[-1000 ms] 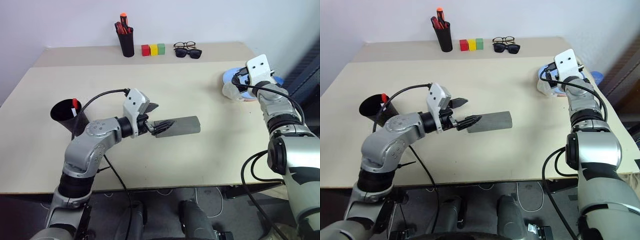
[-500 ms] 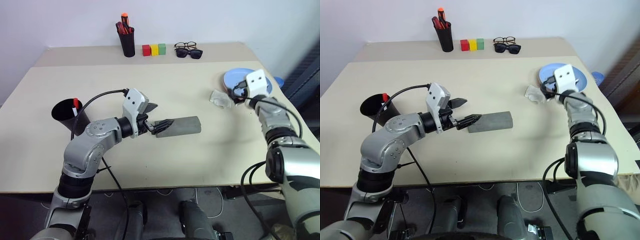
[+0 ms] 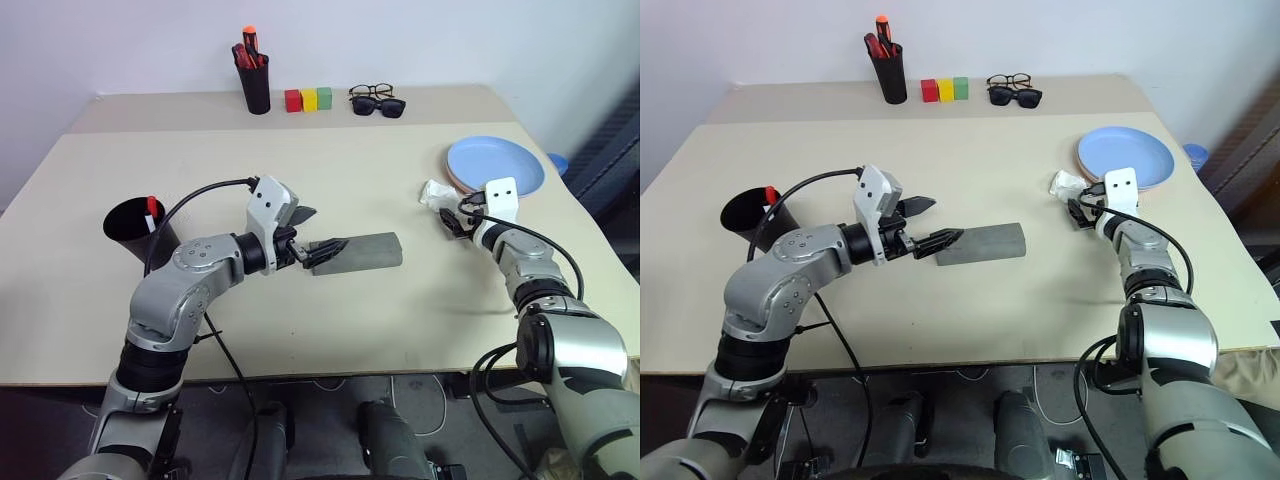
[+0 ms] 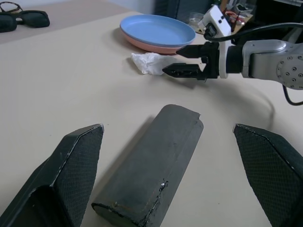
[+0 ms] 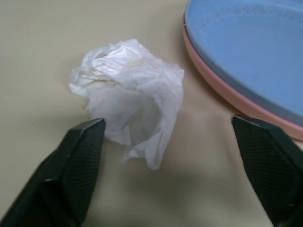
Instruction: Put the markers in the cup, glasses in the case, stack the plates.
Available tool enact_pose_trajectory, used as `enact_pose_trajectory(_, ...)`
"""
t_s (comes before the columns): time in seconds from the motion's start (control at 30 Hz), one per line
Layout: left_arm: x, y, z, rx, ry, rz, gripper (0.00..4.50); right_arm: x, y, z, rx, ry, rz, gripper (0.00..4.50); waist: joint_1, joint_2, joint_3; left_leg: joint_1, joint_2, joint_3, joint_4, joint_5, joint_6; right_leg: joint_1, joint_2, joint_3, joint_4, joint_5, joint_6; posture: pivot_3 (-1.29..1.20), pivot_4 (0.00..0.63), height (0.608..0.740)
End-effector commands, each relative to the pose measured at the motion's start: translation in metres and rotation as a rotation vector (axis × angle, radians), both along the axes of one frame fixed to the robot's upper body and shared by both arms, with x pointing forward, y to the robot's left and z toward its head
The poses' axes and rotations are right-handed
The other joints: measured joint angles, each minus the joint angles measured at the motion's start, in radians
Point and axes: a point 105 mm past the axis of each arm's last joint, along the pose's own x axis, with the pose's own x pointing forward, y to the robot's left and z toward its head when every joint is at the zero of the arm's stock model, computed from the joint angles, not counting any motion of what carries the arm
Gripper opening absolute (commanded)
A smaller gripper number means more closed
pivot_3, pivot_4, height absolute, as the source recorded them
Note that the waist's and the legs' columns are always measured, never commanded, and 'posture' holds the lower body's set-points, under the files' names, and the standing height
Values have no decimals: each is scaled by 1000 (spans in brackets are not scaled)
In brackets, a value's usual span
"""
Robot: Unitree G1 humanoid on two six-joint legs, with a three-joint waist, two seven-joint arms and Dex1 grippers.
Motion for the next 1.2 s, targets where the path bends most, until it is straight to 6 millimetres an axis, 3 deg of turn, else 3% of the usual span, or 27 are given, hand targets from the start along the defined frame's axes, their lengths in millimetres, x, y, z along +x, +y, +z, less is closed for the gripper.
enact_pose_trajectory(0.03,-3,0,13,-19,-57,-1,4500,6,6,17,24,-58,9,2537,-1,0,0,0,0,0,0,0,0,0,0,0,0,0,0,0,150,740)
enact_pose_trajectory(0.2,-3,0,13,-20,-59,4,4500,8,10,18,19,-62,17,62,0,0,0,0,0,0,0,0,0,0,0,0,0,0,0,0,150,740)
enact_pose_trajectory(0.53,-1,-11,12,-38,-62,-28,4500,8,11,39,-22,-162,65,62,0,0,0,0,0,0,0,0,0,0,0,0,0,0,0,0,150,740)
enact_pose_trajectory(0.9,1,-29,5,-64,-51,-103,4500,-12,19,53,-94,-237,217,62,3,0,0,0,0,0,0,0,0,0,0,0,0,0,0,0,150,740)
enact_pose_trajectory(1.2,-2,-31,2,-69,-45,-110,4500,-16,4,69,-124,-237,178,62,2,0,0,0,0,0,0,0,0,0,0,0,0,0,0,0,150,740)
